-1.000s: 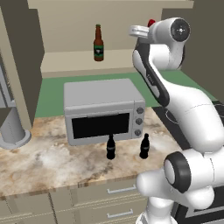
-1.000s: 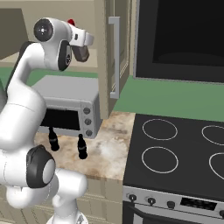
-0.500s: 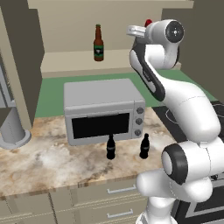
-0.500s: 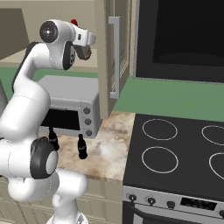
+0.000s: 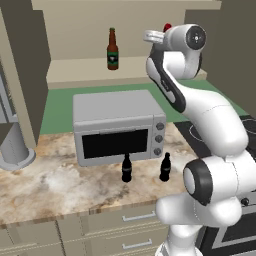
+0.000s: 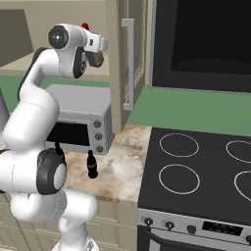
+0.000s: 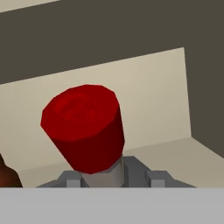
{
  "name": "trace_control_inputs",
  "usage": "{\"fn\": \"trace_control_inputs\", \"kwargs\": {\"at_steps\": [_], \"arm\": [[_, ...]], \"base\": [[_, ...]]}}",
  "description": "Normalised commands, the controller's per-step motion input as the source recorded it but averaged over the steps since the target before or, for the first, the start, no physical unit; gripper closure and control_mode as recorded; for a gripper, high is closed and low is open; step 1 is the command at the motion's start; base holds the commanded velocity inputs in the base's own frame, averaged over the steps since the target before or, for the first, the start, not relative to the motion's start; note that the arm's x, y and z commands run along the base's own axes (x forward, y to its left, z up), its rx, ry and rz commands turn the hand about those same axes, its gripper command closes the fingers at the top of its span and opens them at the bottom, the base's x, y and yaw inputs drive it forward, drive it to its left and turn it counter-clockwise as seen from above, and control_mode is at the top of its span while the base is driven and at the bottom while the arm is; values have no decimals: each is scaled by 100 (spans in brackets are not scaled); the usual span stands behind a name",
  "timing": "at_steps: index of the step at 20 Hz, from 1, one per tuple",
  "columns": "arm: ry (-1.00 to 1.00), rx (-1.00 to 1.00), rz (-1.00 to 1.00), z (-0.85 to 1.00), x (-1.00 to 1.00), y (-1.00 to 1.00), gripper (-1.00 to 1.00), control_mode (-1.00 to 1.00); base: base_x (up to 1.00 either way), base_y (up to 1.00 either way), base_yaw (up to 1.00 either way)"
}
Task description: Sort all alcoholic drinks to one cabinet, and non-alcoholic drinks to the other.
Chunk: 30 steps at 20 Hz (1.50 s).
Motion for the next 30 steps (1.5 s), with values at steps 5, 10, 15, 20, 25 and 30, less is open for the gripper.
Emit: {"fn": "trace_control_inputs", "kwargs": {"at_steps": [5,10,15,20,25,30], "arm": [[0,0,0,-14,11,0,100,-100],[0,0,0,-10,17,0,100,-100],[0,0,0,-8,22,0,100,-100],[0,0,0,-18,22,0,100,-100],[0,0,0,-25,20,0,-100,-100],[0,0,0,-19,25,0,-100,-100]], "base": [[0,0,0],[0,0,0],[0,0,0],[0,0,0],[0,0,0],[0,0,0]]}}
